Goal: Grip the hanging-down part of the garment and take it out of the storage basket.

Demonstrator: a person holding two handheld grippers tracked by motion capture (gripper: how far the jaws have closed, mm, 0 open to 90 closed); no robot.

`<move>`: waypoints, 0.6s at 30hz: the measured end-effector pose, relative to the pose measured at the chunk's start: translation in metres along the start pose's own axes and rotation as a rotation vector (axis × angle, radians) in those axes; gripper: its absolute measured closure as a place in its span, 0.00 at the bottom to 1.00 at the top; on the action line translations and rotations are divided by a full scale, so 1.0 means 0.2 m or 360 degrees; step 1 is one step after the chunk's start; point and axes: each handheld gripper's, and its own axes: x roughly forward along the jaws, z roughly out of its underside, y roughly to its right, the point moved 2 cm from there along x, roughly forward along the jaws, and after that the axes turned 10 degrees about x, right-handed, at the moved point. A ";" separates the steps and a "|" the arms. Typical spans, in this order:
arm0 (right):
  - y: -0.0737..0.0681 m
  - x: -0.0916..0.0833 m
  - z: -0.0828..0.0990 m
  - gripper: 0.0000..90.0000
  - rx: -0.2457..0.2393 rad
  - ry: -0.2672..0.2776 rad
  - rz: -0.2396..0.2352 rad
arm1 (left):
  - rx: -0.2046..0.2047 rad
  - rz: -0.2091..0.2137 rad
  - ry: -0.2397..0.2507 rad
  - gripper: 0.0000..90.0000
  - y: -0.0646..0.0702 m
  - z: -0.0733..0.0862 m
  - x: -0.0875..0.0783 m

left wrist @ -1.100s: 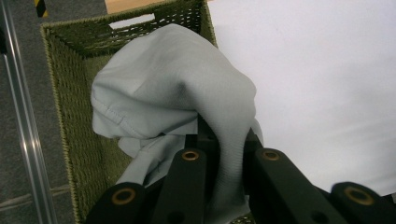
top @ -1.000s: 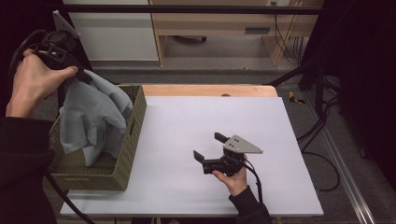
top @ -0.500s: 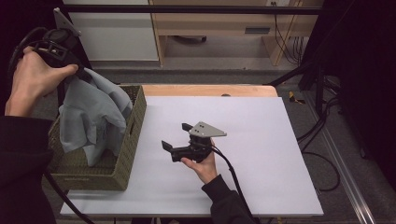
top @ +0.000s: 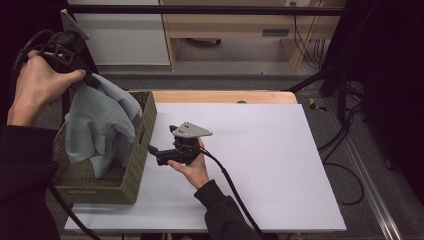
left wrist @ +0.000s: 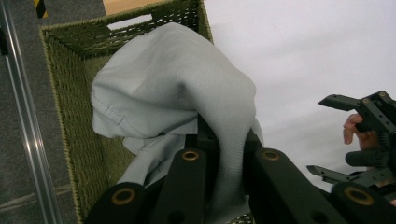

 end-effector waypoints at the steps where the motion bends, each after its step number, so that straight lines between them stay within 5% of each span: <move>1: -0.01 0.01 0.00 0.08 0.0007 0.0000 0.0003 | -0.0003 -0.0001 0.0000 0.95 0.00 0.00 0.00; 18: -0.08 0.27 -0.03 0.10 -0.0014 -0.0075 -0.0058 | -0.0003 0.0012 0.0001 0.95 -0.02 0.01 0.00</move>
